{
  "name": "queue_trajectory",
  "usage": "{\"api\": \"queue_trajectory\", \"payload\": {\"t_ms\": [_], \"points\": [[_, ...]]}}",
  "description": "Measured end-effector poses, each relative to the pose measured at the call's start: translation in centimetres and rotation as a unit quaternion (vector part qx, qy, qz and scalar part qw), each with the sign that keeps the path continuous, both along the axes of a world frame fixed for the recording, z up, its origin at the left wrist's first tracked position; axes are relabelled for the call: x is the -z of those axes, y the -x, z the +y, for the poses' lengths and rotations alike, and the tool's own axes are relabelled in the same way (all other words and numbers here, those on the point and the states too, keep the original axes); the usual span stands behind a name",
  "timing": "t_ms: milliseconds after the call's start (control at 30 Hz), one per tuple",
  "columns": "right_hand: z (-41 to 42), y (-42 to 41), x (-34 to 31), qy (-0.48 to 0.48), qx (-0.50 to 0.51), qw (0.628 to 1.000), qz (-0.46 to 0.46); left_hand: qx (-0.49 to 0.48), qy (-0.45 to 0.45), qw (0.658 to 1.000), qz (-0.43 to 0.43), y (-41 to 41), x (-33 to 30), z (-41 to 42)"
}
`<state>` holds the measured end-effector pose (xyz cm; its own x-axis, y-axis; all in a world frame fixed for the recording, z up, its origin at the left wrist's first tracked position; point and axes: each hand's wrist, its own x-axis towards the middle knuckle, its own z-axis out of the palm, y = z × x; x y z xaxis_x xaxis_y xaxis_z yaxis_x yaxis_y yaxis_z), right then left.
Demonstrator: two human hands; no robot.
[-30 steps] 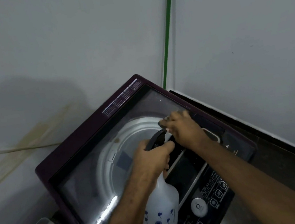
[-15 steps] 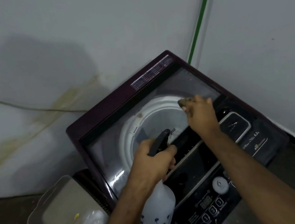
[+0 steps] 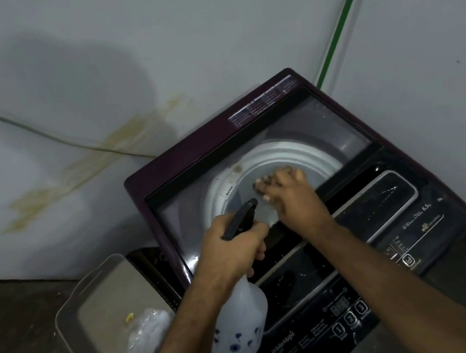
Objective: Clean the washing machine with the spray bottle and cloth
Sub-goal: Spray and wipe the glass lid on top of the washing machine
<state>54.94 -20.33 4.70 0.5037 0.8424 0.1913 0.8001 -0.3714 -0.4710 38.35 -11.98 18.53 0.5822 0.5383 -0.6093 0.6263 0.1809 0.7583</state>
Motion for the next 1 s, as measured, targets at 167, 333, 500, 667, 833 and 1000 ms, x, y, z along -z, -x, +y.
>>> {"api": "queue_trajectory", "payload": {"t_ms": [167, 333, 500, 667, 833, 1000], "points": [[-1.0, -1.7, -0.5, -0.003, 0.042, 0.998, 0.041, -0.042, 0.012, 0.999, -0.001, 2.7, 0.4, 1.5], [4.9, 2.9, -1.7, -0.002, 0.033, 0.997, 0.064, -0.076, 0.034, 0.996, -0.027, 5.4, 0.1, 3.2], [1.8, 6.9, -1.6, 0.014, -0.103, 0.992, 0.069, -0.113, 0.029, 0.992, -0.042, 8.1, 0.0, 4.7], [3.8, 5.8, -1.3, 0.005, 0.052, 0.995, 0.084, -0.13, 0.033, 0.99, -0.04, 9.4, 0.3, 4.9], [4.2, 10.6, -1.8, 0.015, -0.134, 0.99, 0.05, -0.127, 0.04, 0.99, -0.04, 10.1, 0.1, 4.3], [2.5, 7.9, -1.7, 0.007, -0.028, 0.996, 0.079, -0.136, 0.037, 0.989, -0.034, 11.6, 0.5, 5.1]]}}
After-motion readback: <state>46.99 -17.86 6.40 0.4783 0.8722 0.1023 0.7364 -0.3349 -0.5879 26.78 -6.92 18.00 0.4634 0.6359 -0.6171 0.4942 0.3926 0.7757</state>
